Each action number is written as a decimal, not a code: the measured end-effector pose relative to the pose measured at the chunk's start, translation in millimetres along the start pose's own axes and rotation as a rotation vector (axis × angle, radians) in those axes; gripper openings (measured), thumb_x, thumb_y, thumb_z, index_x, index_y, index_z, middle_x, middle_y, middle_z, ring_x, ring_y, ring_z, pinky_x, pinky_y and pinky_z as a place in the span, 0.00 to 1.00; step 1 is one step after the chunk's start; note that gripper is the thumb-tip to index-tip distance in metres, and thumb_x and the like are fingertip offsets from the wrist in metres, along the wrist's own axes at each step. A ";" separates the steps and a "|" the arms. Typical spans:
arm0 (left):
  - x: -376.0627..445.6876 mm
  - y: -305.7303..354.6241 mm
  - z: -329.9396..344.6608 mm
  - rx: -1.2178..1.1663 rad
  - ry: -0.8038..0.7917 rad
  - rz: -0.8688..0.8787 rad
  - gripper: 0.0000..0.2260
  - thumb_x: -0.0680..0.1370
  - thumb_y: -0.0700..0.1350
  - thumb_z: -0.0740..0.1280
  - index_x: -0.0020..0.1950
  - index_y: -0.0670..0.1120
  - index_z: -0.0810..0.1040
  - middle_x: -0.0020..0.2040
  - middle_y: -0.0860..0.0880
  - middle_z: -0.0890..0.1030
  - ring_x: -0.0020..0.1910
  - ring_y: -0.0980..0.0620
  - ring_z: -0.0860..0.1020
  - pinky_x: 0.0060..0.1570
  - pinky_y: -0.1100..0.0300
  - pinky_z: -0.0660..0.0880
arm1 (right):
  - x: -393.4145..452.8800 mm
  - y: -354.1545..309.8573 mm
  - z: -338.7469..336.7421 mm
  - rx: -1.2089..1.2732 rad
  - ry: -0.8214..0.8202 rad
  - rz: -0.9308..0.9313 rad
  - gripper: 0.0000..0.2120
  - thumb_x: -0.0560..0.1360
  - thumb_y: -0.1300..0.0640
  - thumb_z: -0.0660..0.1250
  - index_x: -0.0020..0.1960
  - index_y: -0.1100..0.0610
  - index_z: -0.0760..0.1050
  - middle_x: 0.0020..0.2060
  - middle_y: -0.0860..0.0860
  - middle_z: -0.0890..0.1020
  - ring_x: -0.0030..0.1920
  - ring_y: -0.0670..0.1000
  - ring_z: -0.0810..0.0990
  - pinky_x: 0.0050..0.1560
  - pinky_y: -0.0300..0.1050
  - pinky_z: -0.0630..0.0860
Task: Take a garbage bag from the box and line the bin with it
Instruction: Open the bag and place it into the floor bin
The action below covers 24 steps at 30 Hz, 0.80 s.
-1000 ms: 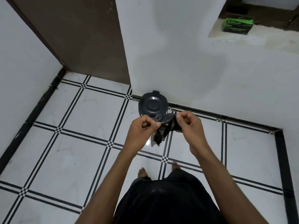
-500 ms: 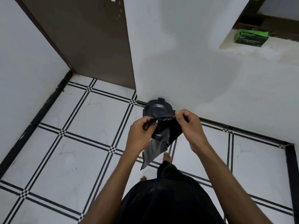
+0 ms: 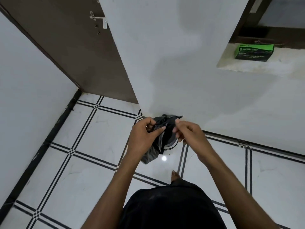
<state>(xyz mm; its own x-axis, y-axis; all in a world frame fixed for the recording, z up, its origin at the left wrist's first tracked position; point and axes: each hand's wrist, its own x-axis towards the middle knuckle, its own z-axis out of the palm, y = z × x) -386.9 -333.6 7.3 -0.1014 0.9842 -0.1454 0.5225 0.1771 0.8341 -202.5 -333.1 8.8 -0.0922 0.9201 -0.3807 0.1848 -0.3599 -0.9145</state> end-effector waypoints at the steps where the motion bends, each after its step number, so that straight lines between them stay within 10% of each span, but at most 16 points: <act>1: 2.2 3.0 4.5 0.001 -0.019 0.009 0.13 0.72 0.48 0.78 0.36 0.51 0.74 0.29 0.58 0.73 0.29 0.61 0.70 0.32 0.71 0.67 | 4.5 1.8 -0.4 0.049 -0.052 0.052 0.20 0.80 0.41 0.61 0.45 0.57 0.81 0.35 0.49 0.81 0.35 0.45 0.78 0.36 0.36 0.72; 8: 14.6 12.4 19.8 -0.023 -0.284 0.024 0.08 0.73 0.52 0.76 0.43 0.49 0.82 0.38 0.50 0.83 0.38 0.52 0.80 0.40 0.56 0.77 | 40.2 2.6 -8.6 0.311 -0.016 0.080 0.08 0.77 0.56 0.71 0.48 0.61 0.79 0.38 0.52 0.84 0.36 0.45 0.80 0.38 0.39 0.73; 13: 30.6 16.6 10.3 -0.162 -0.344 -0.010 0.20 0.81 0.58 0.64 0.37 0.45 0.74 0.32 0.54 0.72 0.33 0.56 0.71 0.39 0.55 0.69 | 50.5 -3.0 -3.1 0.457 0.006 0.066 0.09 0.76 0.58 0.73 0.51 0.63 0.79 0.42 0.56 0.85 0.41 0.51 0.82 0.43 0.43 0.78; 17: 45.5 8.7 -2.6 -0.233 -0.377 -0.031 0.12 0.81 0.46 0.66 0.39 0.43 0.79 0.36 0.43 0.79 0.39 0.49 0.79 0.51 0.40 0.79 | 55.6 -5.4 7.2 0.547 -0.028 0.051 0.12 0.75 0.57 0.73 0.52 0.65 0.78 0.47 0.61 0.84 0.47 0.56 0.84 0.53 0.49 0.82; 24: 52.4 -5.6 -18.4 -0.380 -0.305 -0.141 0.12 0.82 0.53 0.65 0.54 0.47 0.82 0.48 0.49 0.85 0.48 0.53 0.83 0.54 0.57 0.81 | 60.3 -12.7 25.7 0.451 -0.043 -0.019 0.13 0.73 0.58 0.74 0.54 0.63 0.79 0.48 0.57 0.84 0.49 0.52 0.84 0.50 0.44 0.80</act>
<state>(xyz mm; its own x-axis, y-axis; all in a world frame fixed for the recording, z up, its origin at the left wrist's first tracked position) -410.7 -283.2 4.8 0.1325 0.9187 -0.3722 0.1710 0.3487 0.9215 -235.5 -277.0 -6.0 -0.1343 0.9233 -0.3599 -0.2609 -0.3833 -0.8860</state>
